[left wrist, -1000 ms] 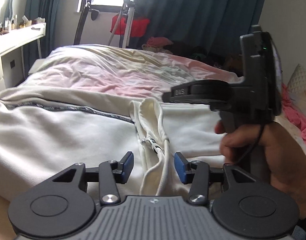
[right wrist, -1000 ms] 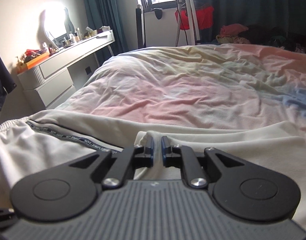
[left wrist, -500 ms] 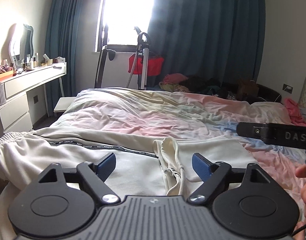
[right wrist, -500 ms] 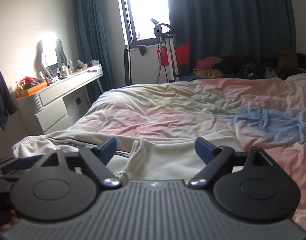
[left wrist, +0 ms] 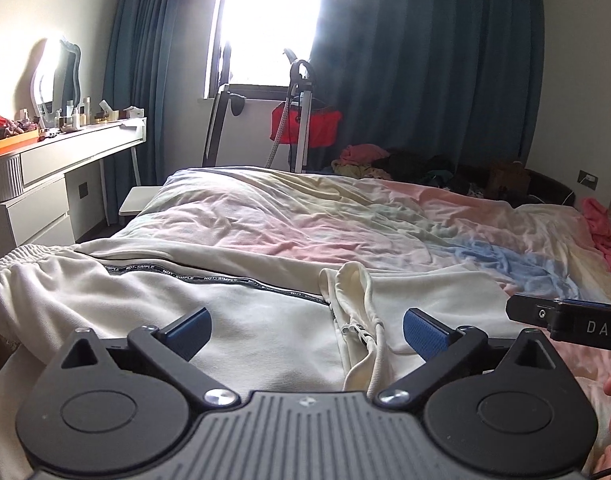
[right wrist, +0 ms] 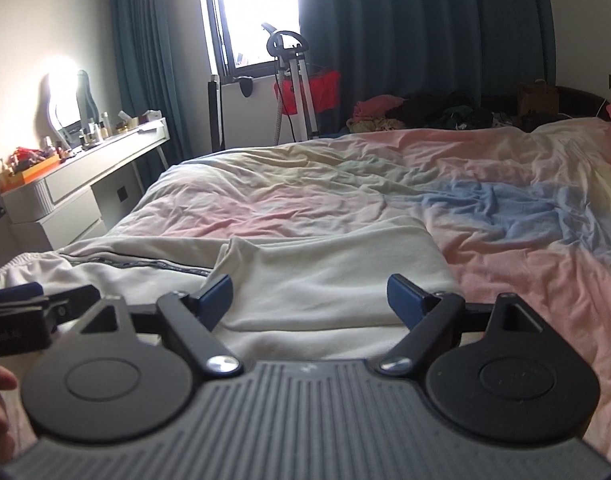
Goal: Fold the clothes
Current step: 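Open both tools and withdraw them above the sweatpants, then grasp the ribbed cuff end with the left tool and lift it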
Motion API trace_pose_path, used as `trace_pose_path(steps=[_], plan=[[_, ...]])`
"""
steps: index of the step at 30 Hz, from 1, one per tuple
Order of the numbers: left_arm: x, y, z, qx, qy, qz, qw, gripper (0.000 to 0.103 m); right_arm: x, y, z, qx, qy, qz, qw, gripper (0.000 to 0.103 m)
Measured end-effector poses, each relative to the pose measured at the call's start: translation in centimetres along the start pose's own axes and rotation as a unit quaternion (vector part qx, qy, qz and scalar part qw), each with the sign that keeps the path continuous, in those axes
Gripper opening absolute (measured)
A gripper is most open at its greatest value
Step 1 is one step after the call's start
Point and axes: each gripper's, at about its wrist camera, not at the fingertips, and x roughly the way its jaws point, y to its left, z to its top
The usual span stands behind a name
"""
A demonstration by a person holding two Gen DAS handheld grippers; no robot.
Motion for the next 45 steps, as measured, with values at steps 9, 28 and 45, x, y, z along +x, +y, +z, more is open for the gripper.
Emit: trace_pose_path(steps=[9, 28, 45], plan=[[1.3, 3.2, 0.2, -0.074, 0.032, 0.002, 0.9968, 0.103, 0.3, -0.6, -0.1, 0.017, 0.011, 0.001, 1.0, 0.085], [4.8, 25.6, -1.1, -0.424, 0.147, 0.124, 0.8851, 0.094, 1.5, -1.0, -0.8, 0.038, 0.045, 0.009, 0.998, 0.085], [6.5, 27.6, -0.7, -0.402, 0.054, 0.074, 0.9109, 0.016, 8.0, 2.4, -3.0, -0.044, 0.092, -0.011, 0.995, 0.085]])
